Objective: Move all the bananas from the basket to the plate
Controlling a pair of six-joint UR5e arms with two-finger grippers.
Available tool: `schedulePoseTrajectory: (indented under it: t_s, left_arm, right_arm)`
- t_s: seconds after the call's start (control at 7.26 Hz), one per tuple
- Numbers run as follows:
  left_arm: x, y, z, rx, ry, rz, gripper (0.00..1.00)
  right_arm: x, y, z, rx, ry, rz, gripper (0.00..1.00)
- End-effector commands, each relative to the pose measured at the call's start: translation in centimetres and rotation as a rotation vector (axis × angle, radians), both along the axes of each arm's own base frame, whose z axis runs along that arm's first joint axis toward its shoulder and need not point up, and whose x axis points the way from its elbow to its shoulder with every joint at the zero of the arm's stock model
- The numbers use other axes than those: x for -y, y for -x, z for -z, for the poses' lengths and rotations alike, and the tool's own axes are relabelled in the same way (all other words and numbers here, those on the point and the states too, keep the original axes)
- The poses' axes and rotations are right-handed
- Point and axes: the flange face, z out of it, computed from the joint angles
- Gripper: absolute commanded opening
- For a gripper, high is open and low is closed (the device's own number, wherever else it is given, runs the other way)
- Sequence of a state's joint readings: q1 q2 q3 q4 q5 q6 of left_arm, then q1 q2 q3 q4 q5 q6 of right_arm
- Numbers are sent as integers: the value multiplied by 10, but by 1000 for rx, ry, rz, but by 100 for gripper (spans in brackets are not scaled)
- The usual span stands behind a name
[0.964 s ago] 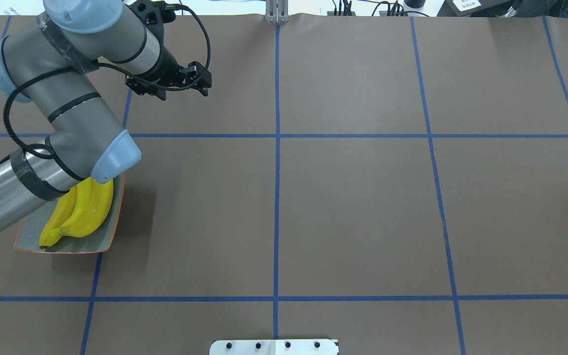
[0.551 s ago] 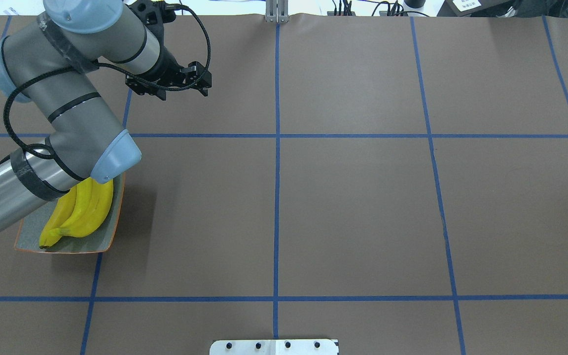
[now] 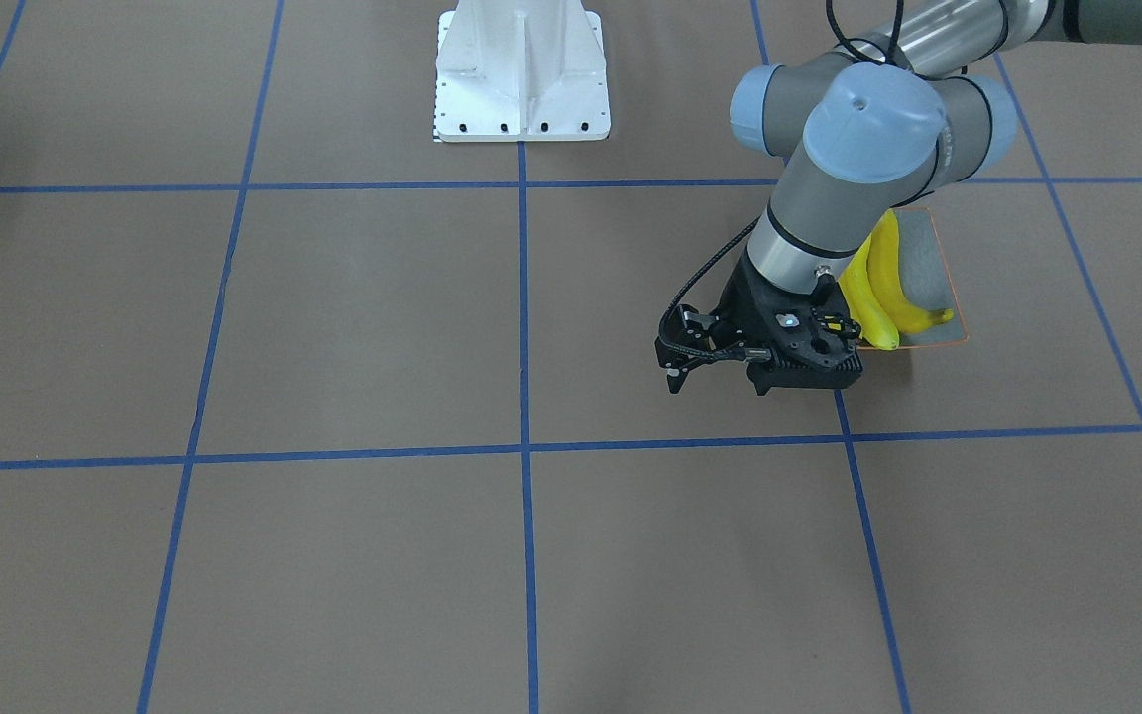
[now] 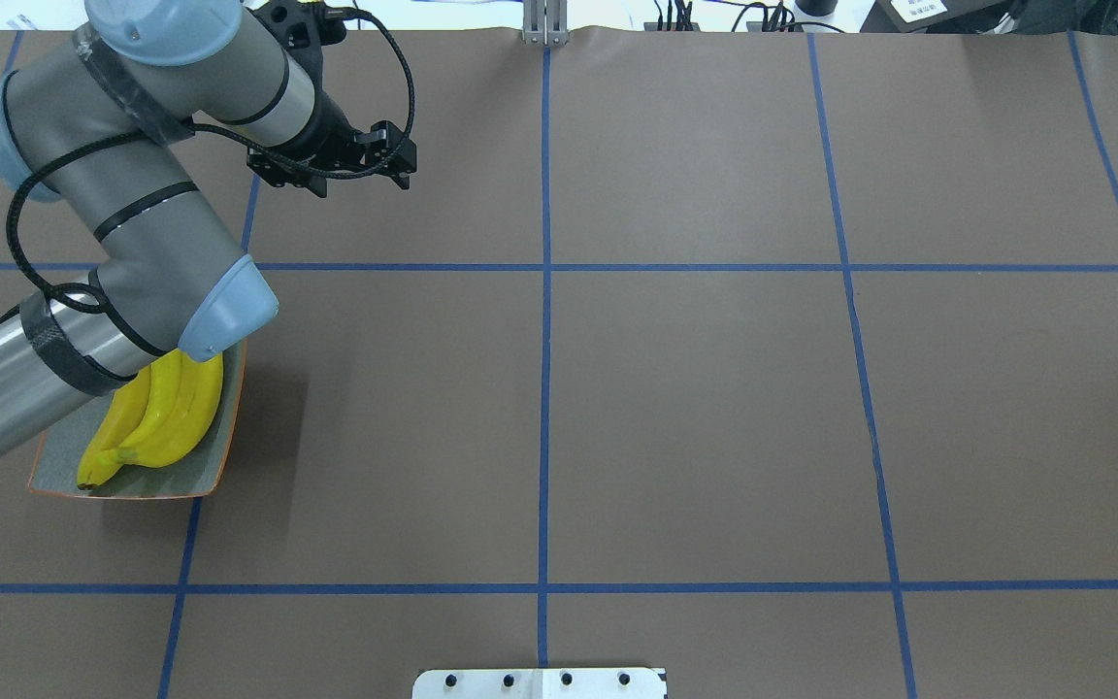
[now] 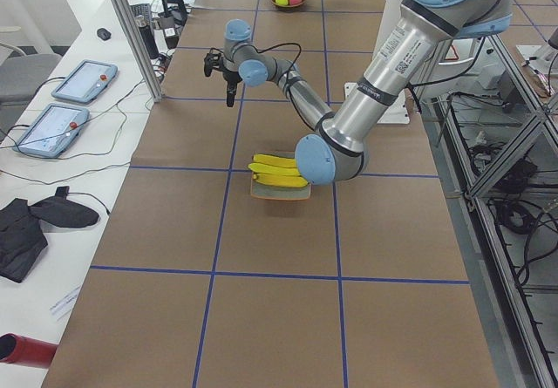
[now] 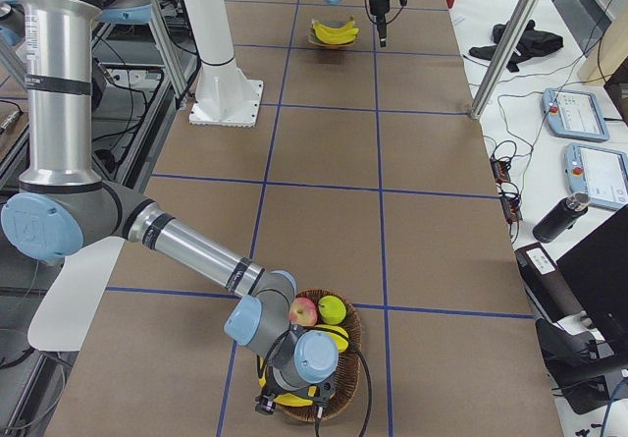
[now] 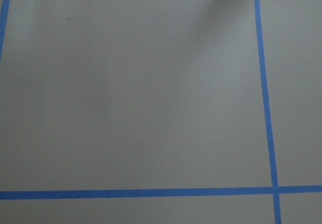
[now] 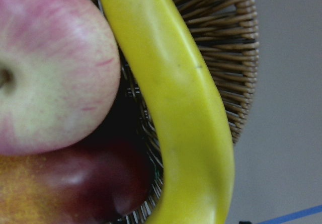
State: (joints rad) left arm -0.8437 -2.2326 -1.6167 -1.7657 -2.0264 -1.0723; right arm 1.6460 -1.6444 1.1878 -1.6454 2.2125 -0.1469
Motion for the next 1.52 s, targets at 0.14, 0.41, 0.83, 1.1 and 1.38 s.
schedulePoseTrajectory:
  t_s: [0.14,0.41,0.83,1.1,1.38]
  left_arm:
    - [-1,1,1,-2,-2,0,100]
    - [-1,1,0,-1,-1,0,100]
    - [0,0,-3,3,4,0,100]
    - [0,-1,-6,6,8,-1,100]
    - [0,-1,-10,9,12,-1,100]
  right_arm:
    - [3,0,3,3,-7,-5,0]
    - [8,-2,8,2,-19,-12,0]
    - [20,-34,38,-24,-92,-75,0]
    - [21,-75,66,-136,-147,-98,0]
    - [21,-82,71,-140,-155,-114,0]
